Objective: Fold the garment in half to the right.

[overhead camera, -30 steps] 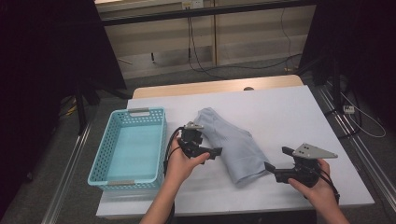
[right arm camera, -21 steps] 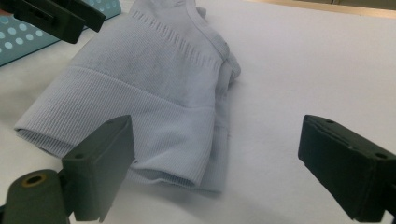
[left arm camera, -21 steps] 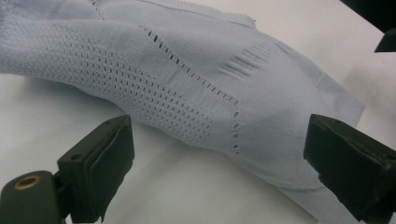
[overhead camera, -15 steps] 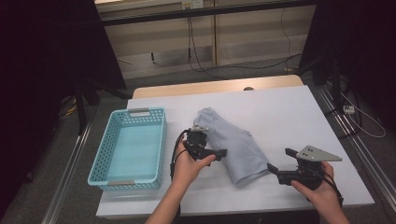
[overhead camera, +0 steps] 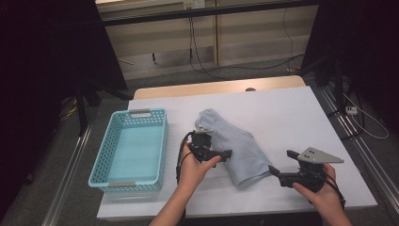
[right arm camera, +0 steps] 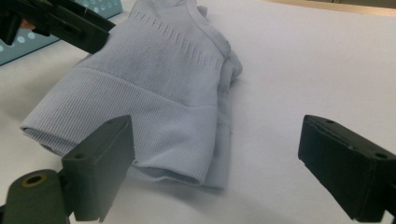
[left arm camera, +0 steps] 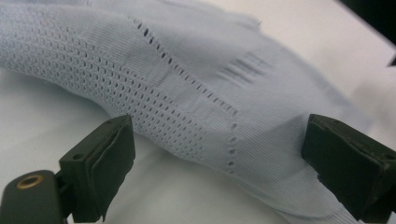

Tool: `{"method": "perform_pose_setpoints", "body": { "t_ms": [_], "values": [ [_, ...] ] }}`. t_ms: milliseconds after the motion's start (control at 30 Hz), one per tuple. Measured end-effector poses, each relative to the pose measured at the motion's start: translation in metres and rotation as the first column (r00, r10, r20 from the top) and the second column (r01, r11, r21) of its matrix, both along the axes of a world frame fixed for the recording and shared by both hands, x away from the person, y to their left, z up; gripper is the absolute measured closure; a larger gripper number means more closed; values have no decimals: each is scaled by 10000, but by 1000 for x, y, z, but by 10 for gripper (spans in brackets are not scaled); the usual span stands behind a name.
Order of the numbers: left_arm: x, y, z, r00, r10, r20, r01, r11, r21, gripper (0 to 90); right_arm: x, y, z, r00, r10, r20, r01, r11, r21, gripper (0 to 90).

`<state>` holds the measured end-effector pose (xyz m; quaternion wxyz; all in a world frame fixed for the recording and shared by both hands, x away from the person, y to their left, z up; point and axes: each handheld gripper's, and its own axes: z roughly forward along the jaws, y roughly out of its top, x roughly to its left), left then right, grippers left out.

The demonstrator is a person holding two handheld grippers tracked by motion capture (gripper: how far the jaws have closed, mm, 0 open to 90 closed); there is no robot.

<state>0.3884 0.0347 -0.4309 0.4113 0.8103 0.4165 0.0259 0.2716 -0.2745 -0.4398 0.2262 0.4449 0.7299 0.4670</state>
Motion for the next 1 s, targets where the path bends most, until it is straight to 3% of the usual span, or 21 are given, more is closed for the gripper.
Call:
{"method": "perform_pose_setpoints", "body": {
  "t_ms": [200, 267, 733, 933, 1000],
  "values": [
    [2, -4, -13, 9995, 256, -169, -240, 9961, 852, 88, 0, 1, -1, 10000, 48, -47, -48, 10000, -65, 104],
    [3, -4, -17, 9991, 296, -292, -268, 9954, 921, 88, 0, 2, -1, 10000, 71, -53, -72, 9999, -88, 104],
    [-1, -2, -19, 9957, 599, -709, -530, 9941, 947, 125, 1, 3, -2, 9998, 183, -108, -185, 9997, -161, 106],
    [-4, -2, -20, 9950, 618, -784, -559, 9956, 758, 176, 2, 4, -3, 9997, 205, -152, -208, 9996, -205, 106],
    [-5, -2, -20, 9940, 649, -879, -605, 9968, 522, 218, 2, 5, -4, 9996, 242, -138, -245, 9994, -227, 106]
  ]
}}
